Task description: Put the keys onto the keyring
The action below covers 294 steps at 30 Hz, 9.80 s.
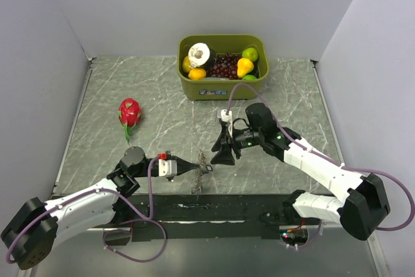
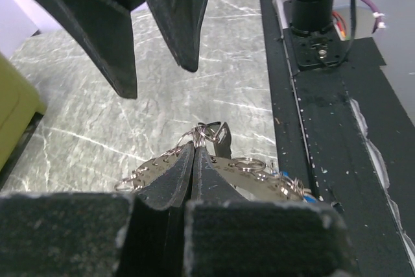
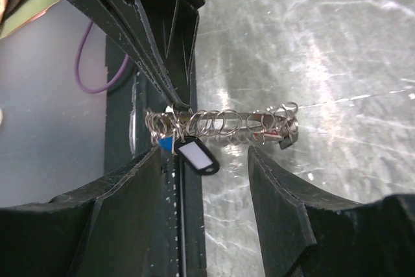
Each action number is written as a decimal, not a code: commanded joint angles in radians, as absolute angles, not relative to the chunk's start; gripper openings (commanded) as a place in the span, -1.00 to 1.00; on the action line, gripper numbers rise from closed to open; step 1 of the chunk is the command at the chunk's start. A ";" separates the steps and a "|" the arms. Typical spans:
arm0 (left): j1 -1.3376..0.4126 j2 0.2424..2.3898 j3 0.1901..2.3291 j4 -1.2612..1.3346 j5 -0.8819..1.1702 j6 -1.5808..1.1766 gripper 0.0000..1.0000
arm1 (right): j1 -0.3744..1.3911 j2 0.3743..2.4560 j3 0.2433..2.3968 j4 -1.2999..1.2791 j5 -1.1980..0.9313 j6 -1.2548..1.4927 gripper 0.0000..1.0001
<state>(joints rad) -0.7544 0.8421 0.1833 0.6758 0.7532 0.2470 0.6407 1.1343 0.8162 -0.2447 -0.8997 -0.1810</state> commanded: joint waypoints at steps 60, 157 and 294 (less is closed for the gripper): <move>-0.761 1.243 0.578 0.334 0.638 0.104 -0.98 | 0.660 1.005 0.696 -0.204 -0.445 -0.040 0.32; -0.761 0.920 0.330 0.626 0.905 0.201 -0.98 | 0.726 1.150 0.706 0.084 -0.925 0.043 -0.98; -0.761 0.799 0.236 0.816 0.936 0.134 -0.98 | 0.693 1.037 0.638 -0.037 -0.713 -0.061 -0.92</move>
<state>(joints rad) -0.7589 0.8326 0.2348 0.6662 0.8364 0.1577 0.7094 1.0122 0.6022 -0.0372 -0.8059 -0.0387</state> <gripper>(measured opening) 0.021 0.019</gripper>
